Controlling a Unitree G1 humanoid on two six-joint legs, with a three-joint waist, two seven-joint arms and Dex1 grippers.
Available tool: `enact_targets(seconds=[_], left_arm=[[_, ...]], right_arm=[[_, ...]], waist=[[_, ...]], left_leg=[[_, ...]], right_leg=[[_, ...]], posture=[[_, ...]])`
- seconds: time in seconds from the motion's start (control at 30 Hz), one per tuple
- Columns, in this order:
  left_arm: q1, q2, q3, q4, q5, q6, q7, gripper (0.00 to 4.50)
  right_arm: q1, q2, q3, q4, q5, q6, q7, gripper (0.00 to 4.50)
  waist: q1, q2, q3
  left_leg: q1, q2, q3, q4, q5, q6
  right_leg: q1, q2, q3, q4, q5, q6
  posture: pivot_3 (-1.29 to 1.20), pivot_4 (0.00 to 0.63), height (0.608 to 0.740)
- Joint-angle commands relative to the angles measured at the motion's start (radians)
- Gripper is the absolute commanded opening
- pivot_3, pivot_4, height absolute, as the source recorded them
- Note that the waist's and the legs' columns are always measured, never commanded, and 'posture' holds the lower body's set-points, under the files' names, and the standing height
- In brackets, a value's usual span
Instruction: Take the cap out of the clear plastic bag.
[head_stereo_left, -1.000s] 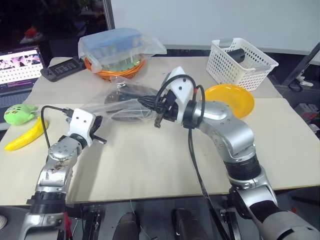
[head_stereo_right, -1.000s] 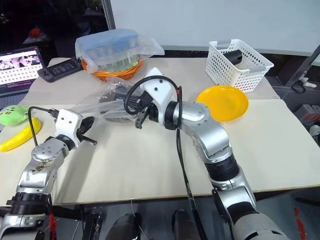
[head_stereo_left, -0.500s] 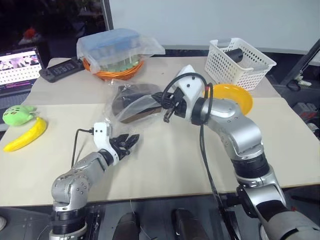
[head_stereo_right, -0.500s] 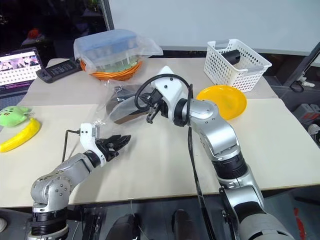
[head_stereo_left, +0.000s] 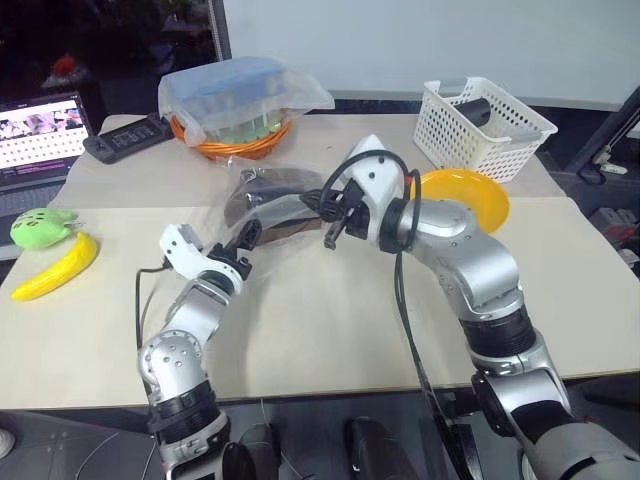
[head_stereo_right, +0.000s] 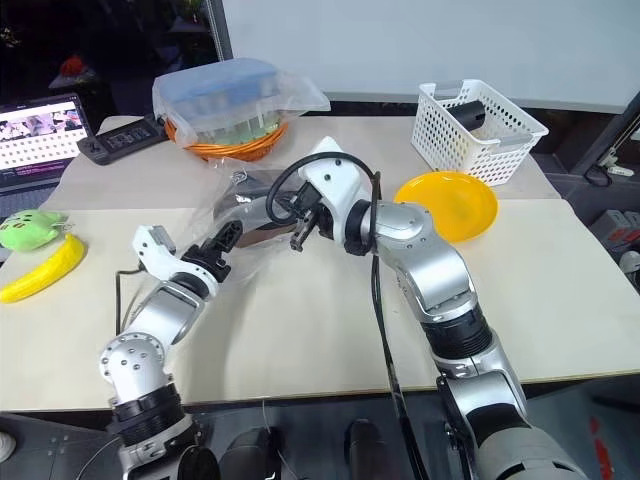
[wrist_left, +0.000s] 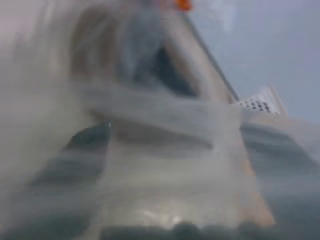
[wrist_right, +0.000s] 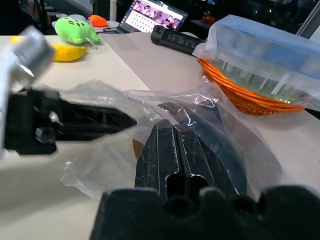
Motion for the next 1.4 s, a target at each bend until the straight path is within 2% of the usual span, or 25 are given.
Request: enact_targets(seconds=[0.03, 0.27, 0.47, 0.6, 0.7, 0.8, 0.97, 1.13, 1.4], left_arm=[[-0.086, -0.025, 0.023, 0.134, 0.000, -0.121, 0.015, 4.44], [-0.206, 0.000, 0.044, 0.382, 0.045, -0.273, 0.031, 4.44], [-0.174, -0.032, 0.020, 0.346, -0.005, -0.240, 0.113, 4.44], [-0.225, 0.004, 0.032, 0.489, 0.011, -0.297, 0.075, 4.44], [-0.309, 0.047, 0.040, 0.665, 0.032, -0.358, 0.016, 4.44], [-0.364, 0.073, 0.038, 0.771, 0.047, -0.378, -0.037, 3.77], [-0.389, 0.082, 0.038, 0.812, 0.054, -0.379, -0.072, 1.89], [-0.356, 0.060, 0.033, 0.738, 0.026, -0.332, -0.066, 0.09], [-0.241, -0.012, -0.019, 0.395, -0.091, -0.136, 0.044, 0.09]], right_arm=[[-0.011, 0.001, -0.003, -0.047, 0.006, 0.006, 0.002, 0.00], [-0.012, 0.000, 0.003, -0.061, 0.009, 0.029, 0.005, 0.00], [-0.013, -0.010, 0.004, -0.070, 0.005, 0.045, 0.003, 0.00], [-0.016, -0.010, 0.003, -0.070, 0.009, 0.047, 0.003, 0.00], [-0.021, -0.006, 0.008, -0.070, 0.012, 0.047, 0.006, 0.00], [-0.023, -0.006, 0.009, -0.074, 0.013, 0.049, 0.007, 0.00], [-0.025, -0.011, 0.006, -0.077, 0.012, 0.052, 0.007, 0.00], [-0.025, -0.009, 0.009, -0.076, 0.010, 0.053, 0.003, 0.00], [-0.029, 0.006, 0.019, -0.046, -0.006, 0.029, -0.003, 0.00]], waist=[[0.001, 0.000, 0.000], [0.002, 0.000, 0.000], [0.001, 0.000, 0.000], [0.003, 0.000, -0.001], [0.010, 0.000, -0.001], [0.017, 0.000, -0.001], [0.025, 0.000, -0.001], [0.026, 0.000, -0.001], [0.024, 0.000, -0.001]], left_leg=[[0.000, 0.000, 0.000, 0.000, 0.000, 0.000], [-0.001, -0.001, -0.001, 0.000, 0.000, 0.000], [-0.001, -0.001, -0.001, 0.000, 0.000, 0.000], [0.000, -0.001, 0.000, 0.000, 0.000, 0.000], [0.008, -0.001, -0.001, 0.000, 0.000, 0.000], [0.014, -0.001, -0.001, 0.000, 0.000, 0.000], [0.010, 0.000, -0.001, -0.003, 0.000, 0.000], [0.005, 0.000, -0.001, -0.003, -0.001, 0.000], [0.004, 0.000, -0.001, -0.003, -0.001, 0.000]], right_leg=[[0.000, 0.000, 0.000, 0.000, 0.000, 0.000], [0.000, 0.000, 0.000, -0.002, 0.000, 0.000], [0.001, 0.000, 0.000, -0.002, 0.001, 0.001], [0.001, 0.000, 0.000, -0.002, 0.001, 0.001], [0.010, 0.000, -0.001, -0.003, -0.002, 0.005], [0.017, 0.000, -0.002, -0.006, -0.006, 0.003], [0.016, 0.000, -0.002, -0.013, -0.002, 0.007], [0.014, -0.001, -0.002, -0.016, 0.003, 0.003], [0.013, -0.001, -0.002, -0.016, 0.002, 0.004]], posture=[[0.00, 0.150, 0.740], [0.00, 0.150, 0.740], [0.00, 0.150, 0.740], [0.00, 0.150, 0.740], [0.00, 0.150, 0.740], [0.00, 0.150, 0.740], [0.00, 0.150, 0.740], [0.00, 0.150, 0.740], [0.00, 0.150, 0.740]])
